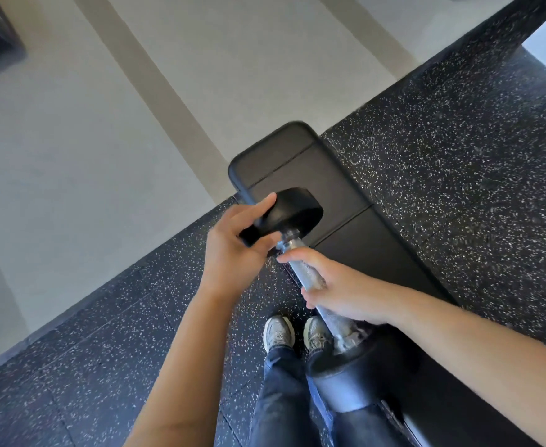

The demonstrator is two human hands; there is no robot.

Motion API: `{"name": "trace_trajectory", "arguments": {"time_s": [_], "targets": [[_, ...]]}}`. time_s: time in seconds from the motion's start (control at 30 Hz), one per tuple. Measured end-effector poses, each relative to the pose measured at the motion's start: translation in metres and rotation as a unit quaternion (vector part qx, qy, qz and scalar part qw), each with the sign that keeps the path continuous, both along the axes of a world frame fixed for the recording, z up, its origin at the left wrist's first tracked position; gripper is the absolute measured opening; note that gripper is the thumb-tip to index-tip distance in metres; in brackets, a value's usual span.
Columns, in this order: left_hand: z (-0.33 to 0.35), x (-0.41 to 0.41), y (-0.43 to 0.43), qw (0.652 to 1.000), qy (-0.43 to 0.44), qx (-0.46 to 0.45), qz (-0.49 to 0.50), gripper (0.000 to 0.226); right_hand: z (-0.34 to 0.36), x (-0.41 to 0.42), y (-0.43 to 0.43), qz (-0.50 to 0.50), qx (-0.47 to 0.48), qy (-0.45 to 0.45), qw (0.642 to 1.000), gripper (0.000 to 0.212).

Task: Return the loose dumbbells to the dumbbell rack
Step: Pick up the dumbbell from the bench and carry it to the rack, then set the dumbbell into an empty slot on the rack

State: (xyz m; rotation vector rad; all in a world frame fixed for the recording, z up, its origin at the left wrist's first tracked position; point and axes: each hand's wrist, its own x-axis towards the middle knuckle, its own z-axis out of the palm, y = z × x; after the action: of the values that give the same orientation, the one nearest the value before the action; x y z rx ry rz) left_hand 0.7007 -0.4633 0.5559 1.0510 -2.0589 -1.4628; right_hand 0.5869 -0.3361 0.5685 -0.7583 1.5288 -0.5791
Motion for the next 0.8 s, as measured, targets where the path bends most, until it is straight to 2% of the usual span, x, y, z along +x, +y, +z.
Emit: {"name": "trace_trajectory", "arguments": {"time_s": [0.23,0.5,0.67,0.8], "targets": [[0.142,0.013,-0.019,0.991,0.119,-0.067,-0.007,0.046,0.136,0.021,-0.014,0.016,-0.104,-0.010,0.994,0.054],[0.302,0.039,-0.025,0.973,0.196,-0.119,-0.010,0.037,0.276,0.048,-0.016,0.022,-0.253,-0.040,0.966,0.054],[0.397,0.063,-0.015,0.948,0.220,-0.228,0.026,0.031,0.346,0.063,-0.021,0.040,-0.347,-0.078,0.934,0.055],[0.472,0.090,-0.001,0.912,0.247,-0.322,0.064,0.029,0.402,0.079,-0.022,0.055,-0.410,-0.203,0.888,0.054]]}}
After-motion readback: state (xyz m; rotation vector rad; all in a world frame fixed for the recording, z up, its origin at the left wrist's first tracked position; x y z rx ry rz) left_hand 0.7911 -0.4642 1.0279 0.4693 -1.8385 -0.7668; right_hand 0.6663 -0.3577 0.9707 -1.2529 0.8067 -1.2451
